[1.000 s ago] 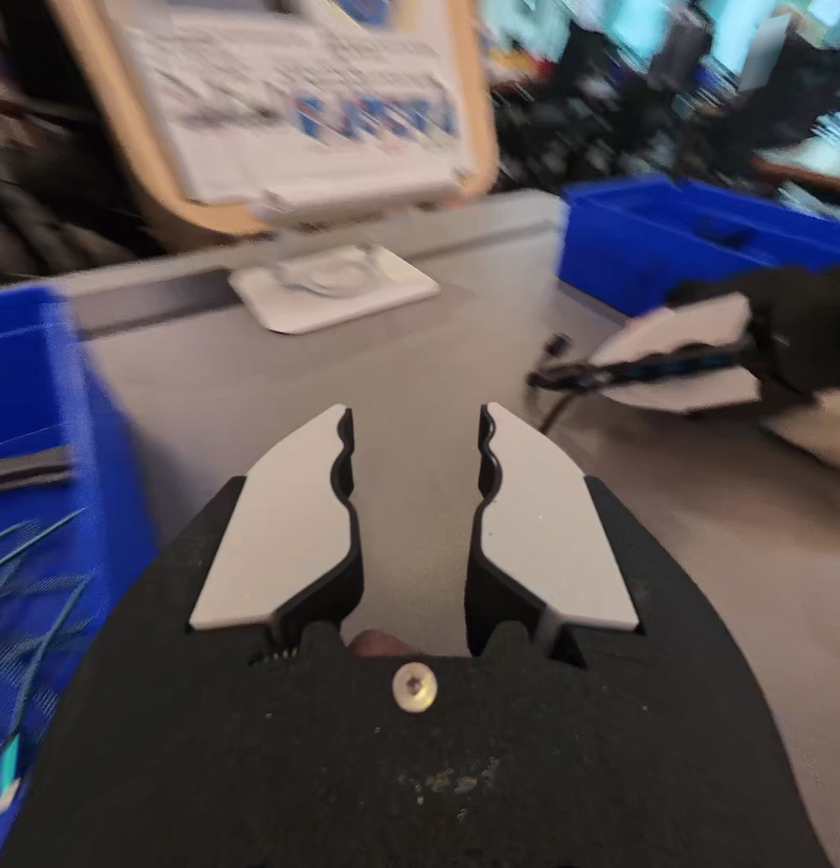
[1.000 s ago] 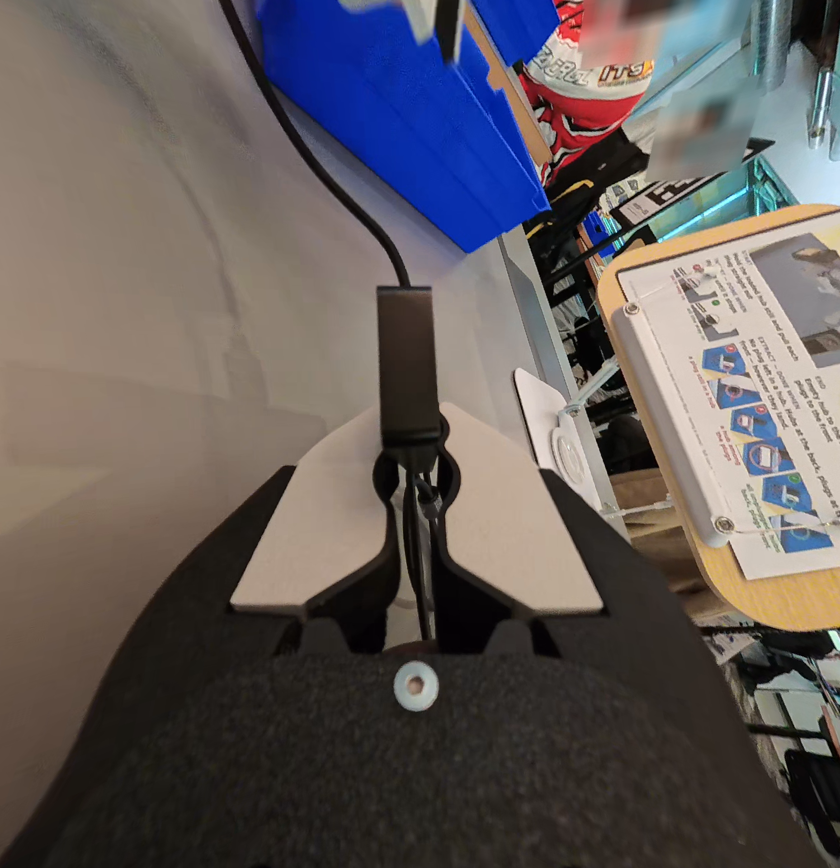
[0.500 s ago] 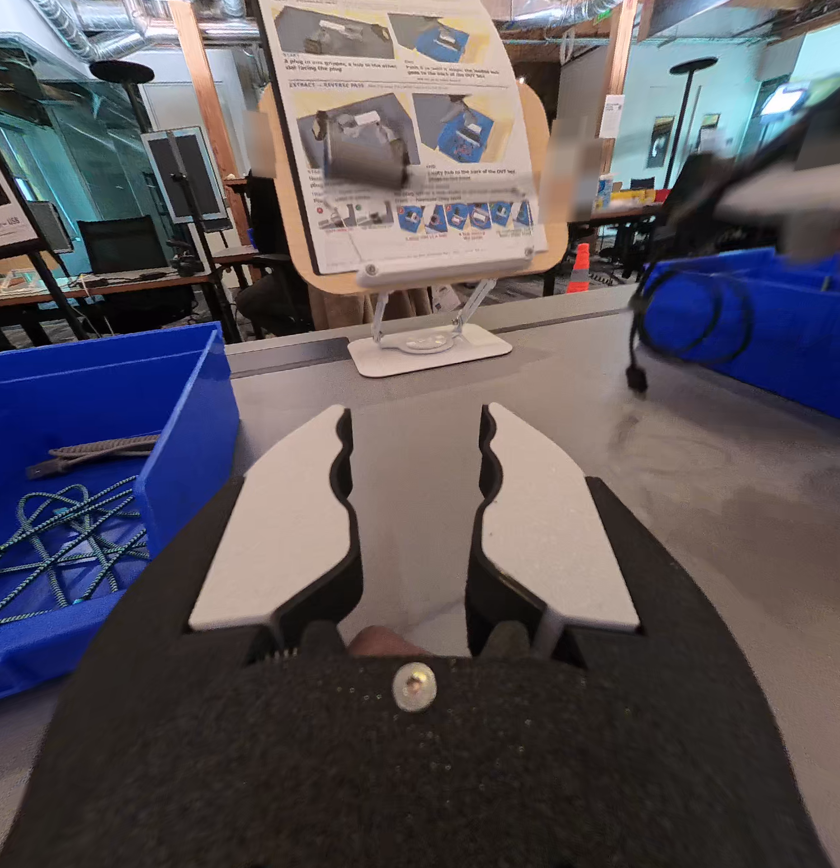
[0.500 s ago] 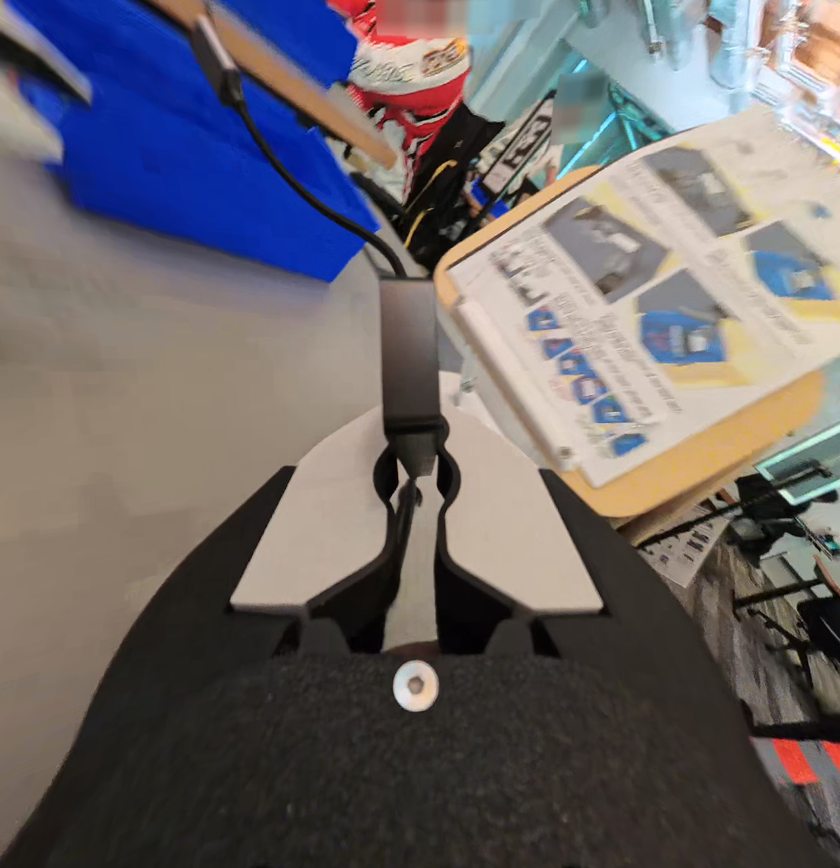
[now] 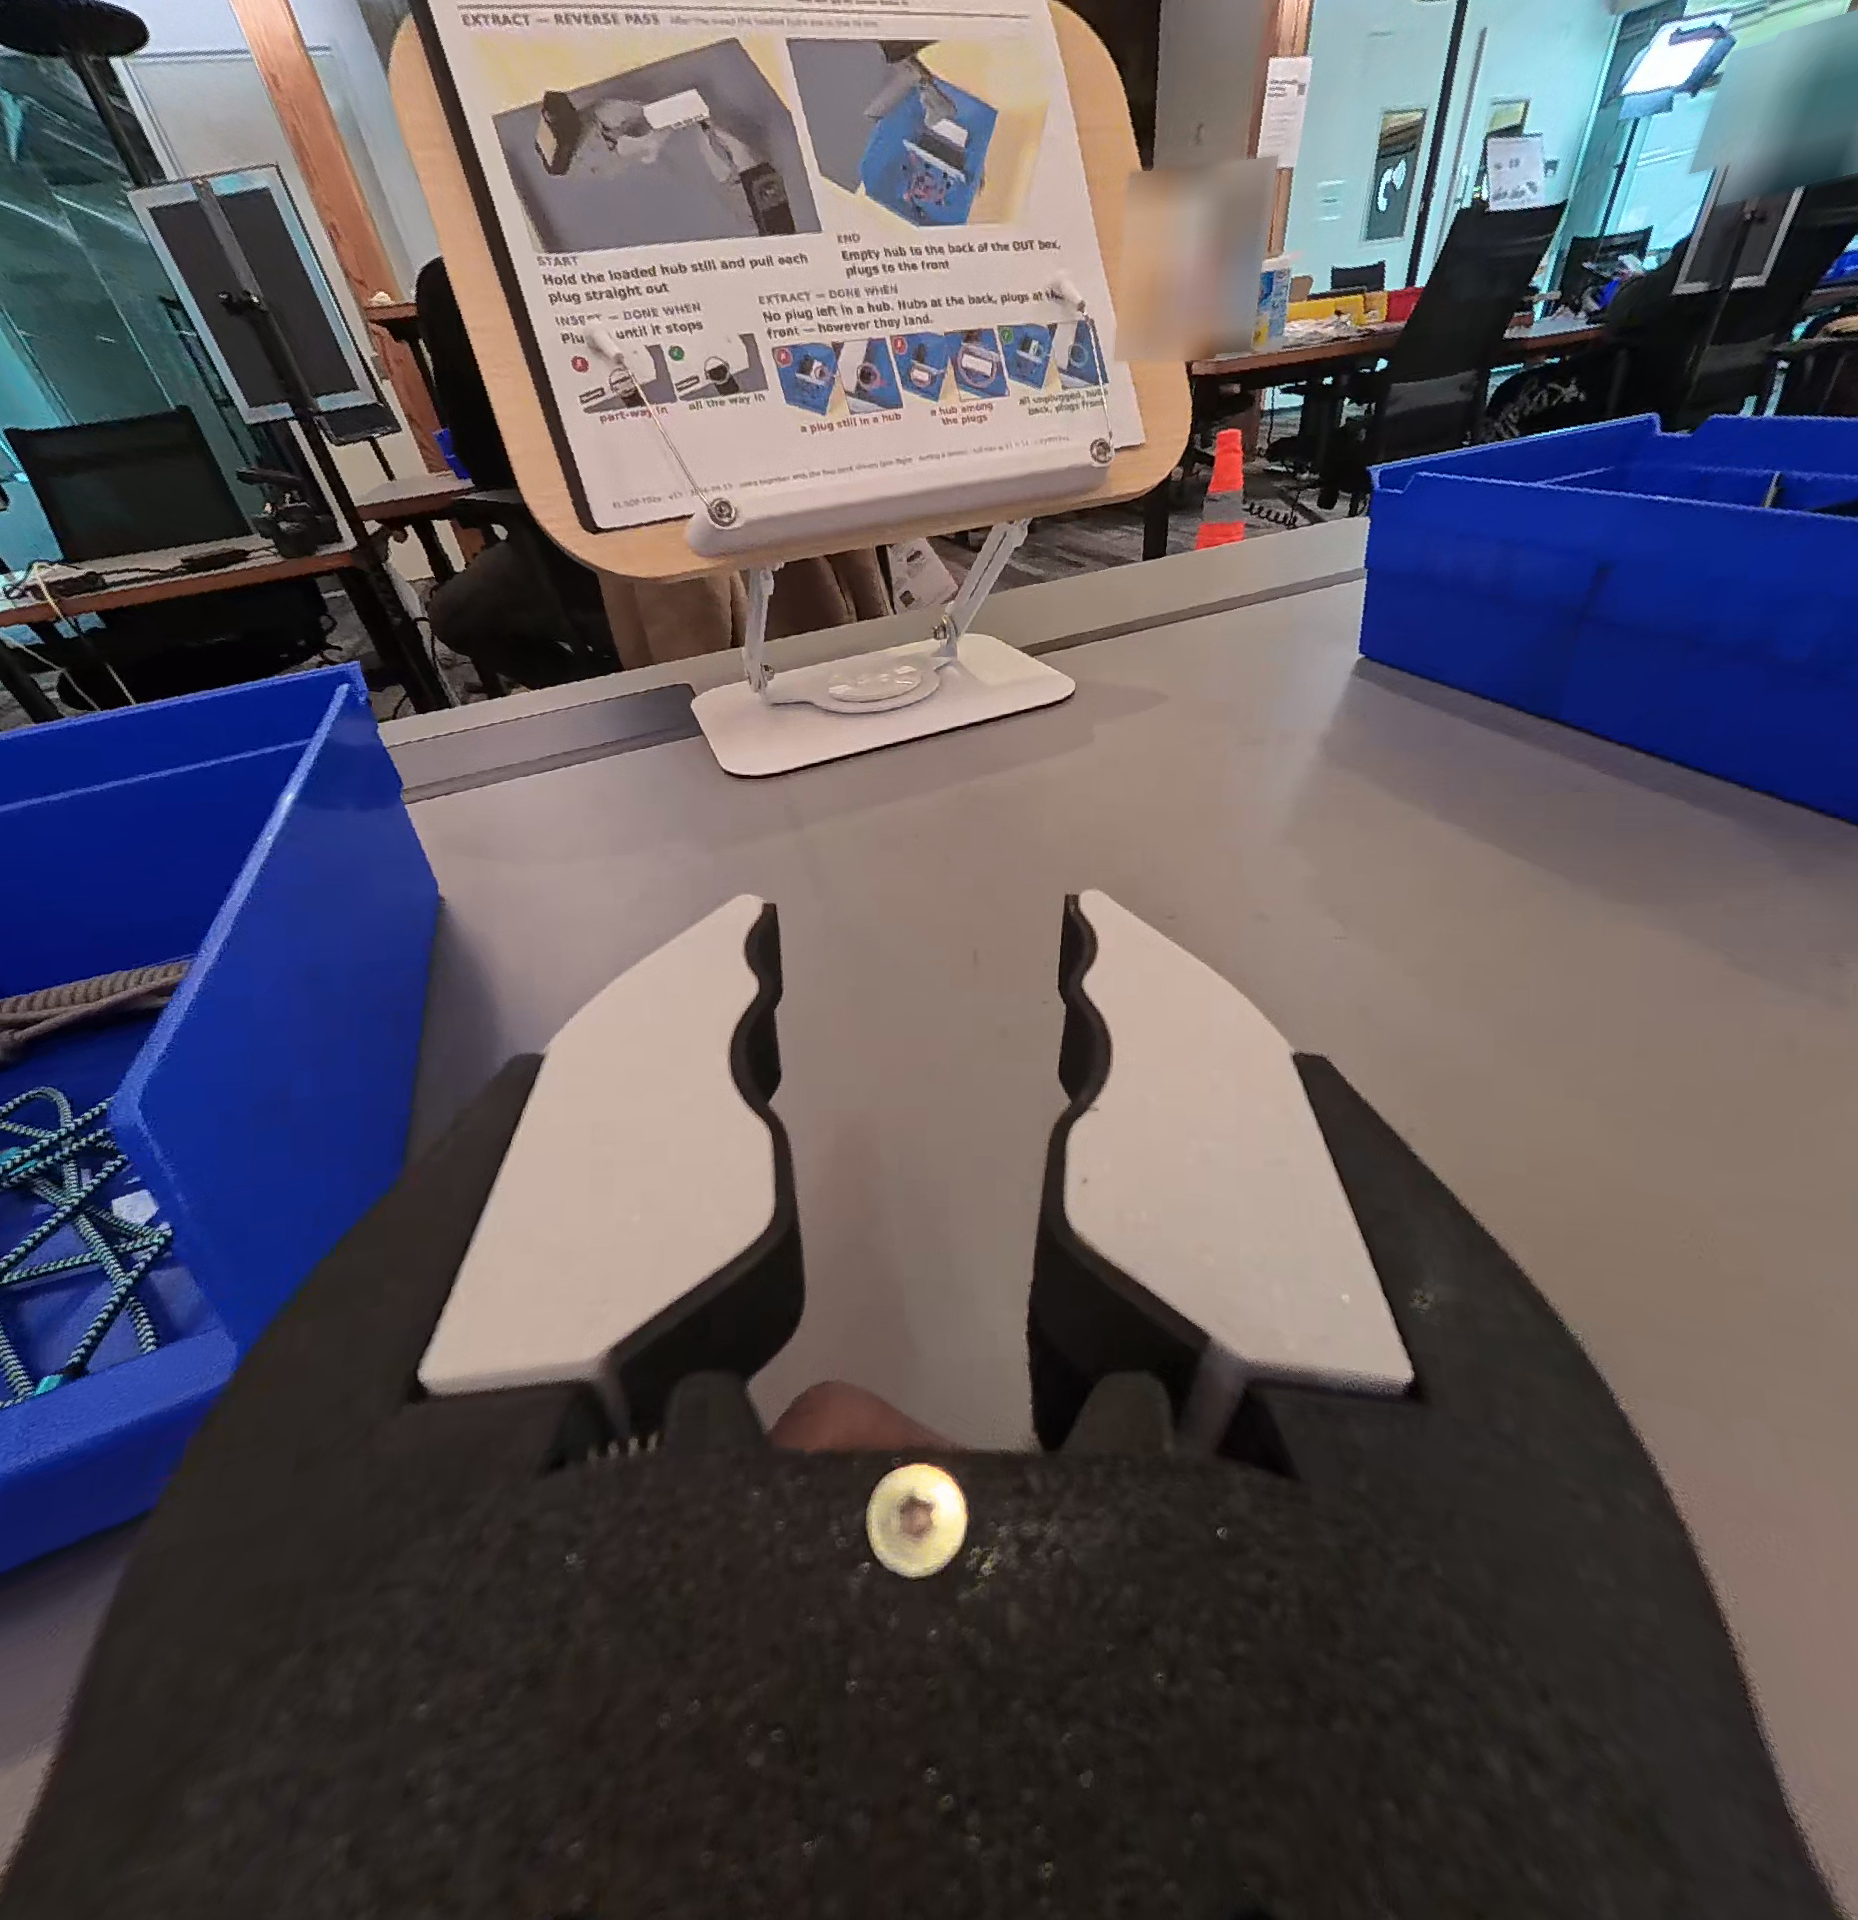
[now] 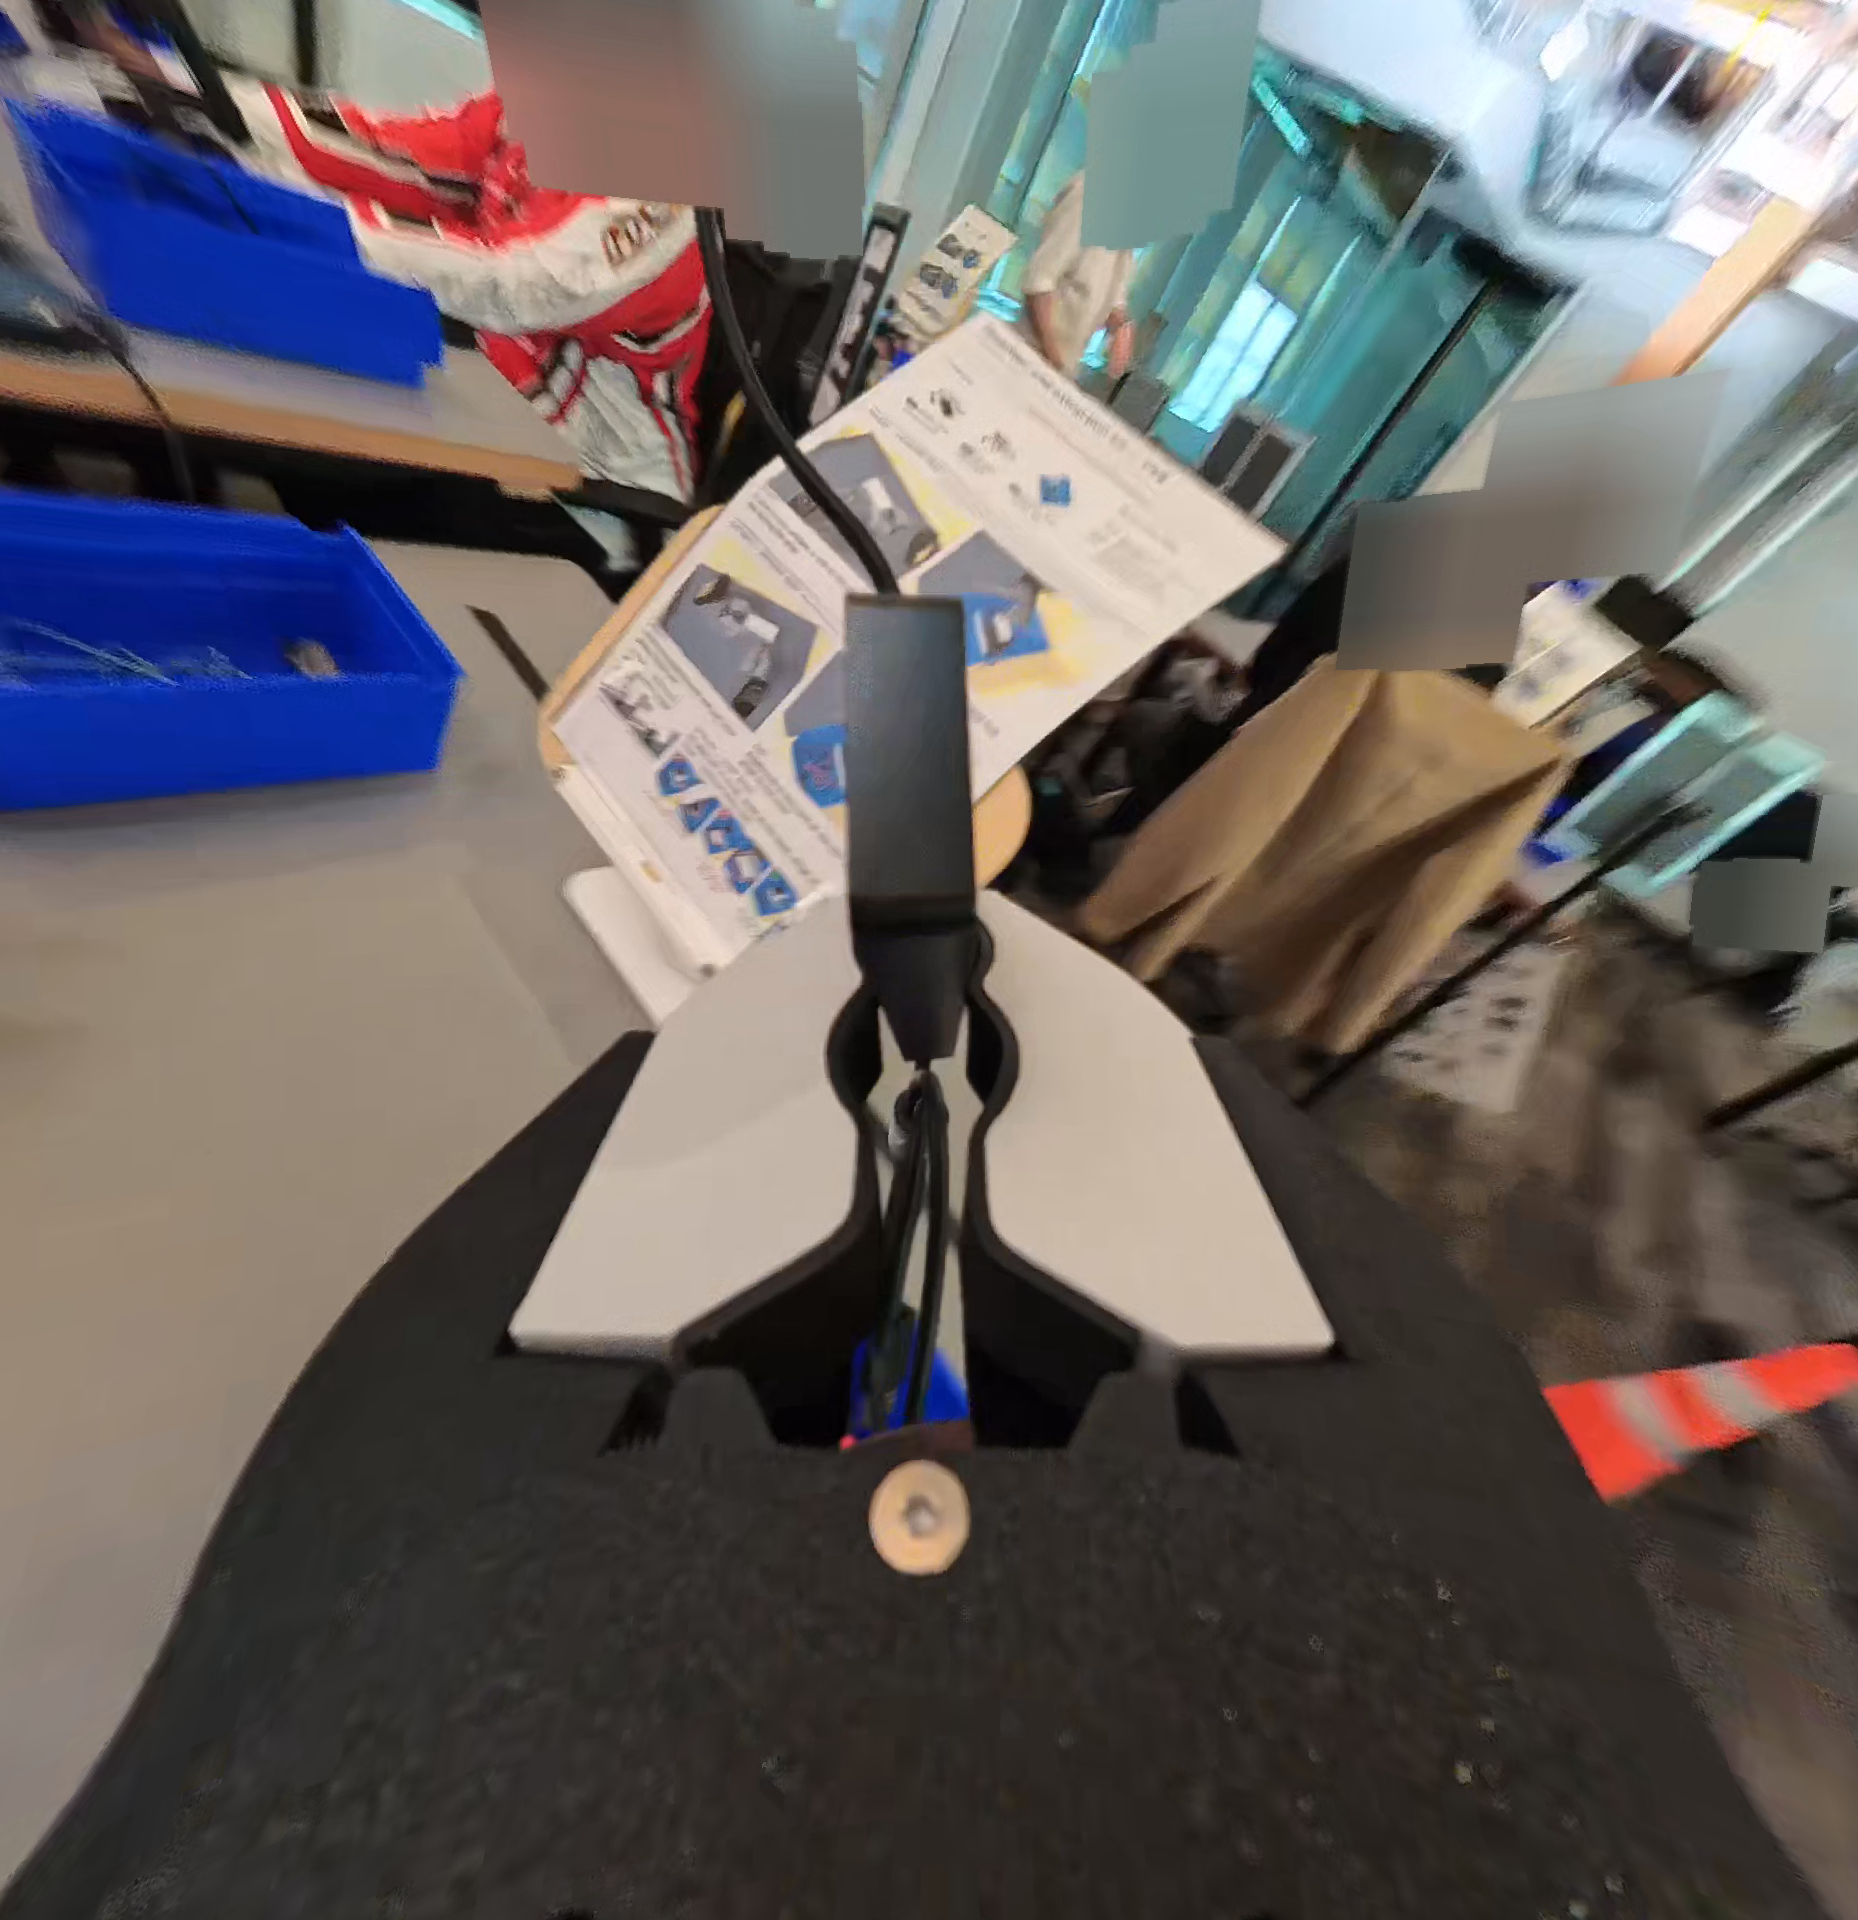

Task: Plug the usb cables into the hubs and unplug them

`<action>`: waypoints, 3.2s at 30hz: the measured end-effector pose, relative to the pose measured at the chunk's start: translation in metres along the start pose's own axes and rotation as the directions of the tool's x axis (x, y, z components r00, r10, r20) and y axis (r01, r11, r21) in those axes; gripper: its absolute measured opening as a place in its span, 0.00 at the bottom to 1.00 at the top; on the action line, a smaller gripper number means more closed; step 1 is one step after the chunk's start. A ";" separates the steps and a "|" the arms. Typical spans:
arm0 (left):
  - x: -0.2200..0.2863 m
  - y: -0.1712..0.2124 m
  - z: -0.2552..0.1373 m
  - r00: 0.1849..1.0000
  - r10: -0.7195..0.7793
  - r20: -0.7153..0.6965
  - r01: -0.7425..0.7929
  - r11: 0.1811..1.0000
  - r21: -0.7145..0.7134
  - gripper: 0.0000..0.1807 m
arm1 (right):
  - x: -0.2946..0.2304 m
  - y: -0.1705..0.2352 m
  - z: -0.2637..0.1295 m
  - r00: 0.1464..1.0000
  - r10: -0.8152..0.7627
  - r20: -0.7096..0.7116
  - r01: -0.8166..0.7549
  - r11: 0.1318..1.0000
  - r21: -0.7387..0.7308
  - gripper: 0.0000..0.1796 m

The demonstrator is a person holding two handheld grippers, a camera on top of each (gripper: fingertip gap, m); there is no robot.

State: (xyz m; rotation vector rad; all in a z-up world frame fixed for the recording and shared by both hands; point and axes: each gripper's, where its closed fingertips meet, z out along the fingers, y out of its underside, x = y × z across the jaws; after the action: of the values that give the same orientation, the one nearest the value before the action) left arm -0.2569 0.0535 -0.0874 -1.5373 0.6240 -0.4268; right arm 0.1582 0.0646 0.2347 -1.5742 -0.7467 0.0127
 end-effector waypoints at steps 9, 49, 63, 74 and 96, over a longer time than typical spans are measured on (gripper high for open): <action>0.008 0.004 0.001 0.995 0.102 0.015 -0.102 0.995 -0.020 0.28 | 0.008 0.171 0.040 0.858 0.460 0.229 -0.445 0.888 -0.118 0.06; -0.014 0.015 0.010 0.996 -0.037 0.085 0.046 0.992 -0.117 0.28 | 0.025 0.302 0.011 0.923 0.363 -0.132 -0.381 0.806 -0.453 0.36; -0.033 0.019 0.030 0.972 -0.079 0.220 0.111 0.984 -0.136 0.31 | -0.302 0.155 0.091 0.850 0.527 -0.025 -0.527 0.849 -0.015 0.36; -0.037 0.026 0.034 0.967 -0.191 0.171 0.219 0.962 -0.162 0.31 | -0.340 0.200 0.116 0.924 0.329 -0.193 -0.338 0.941 -0.015 0.33; -0.027 0.027 0.035 0.983 -0.086 0.164 0.118 0.974 -0.195 0.34 | -0.294 0.201 0.034 0.839 0.388 -0.381 -0.386 0.919 0.085 0.31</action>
State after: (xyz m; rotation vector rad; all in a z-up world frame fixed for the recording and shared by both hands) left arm -0.2593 0.0979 -0.1140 -1.7852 0.4801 -0.3247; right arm 0.0024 -0.0319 -0.0729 -1.6334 -0.1050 -0.0039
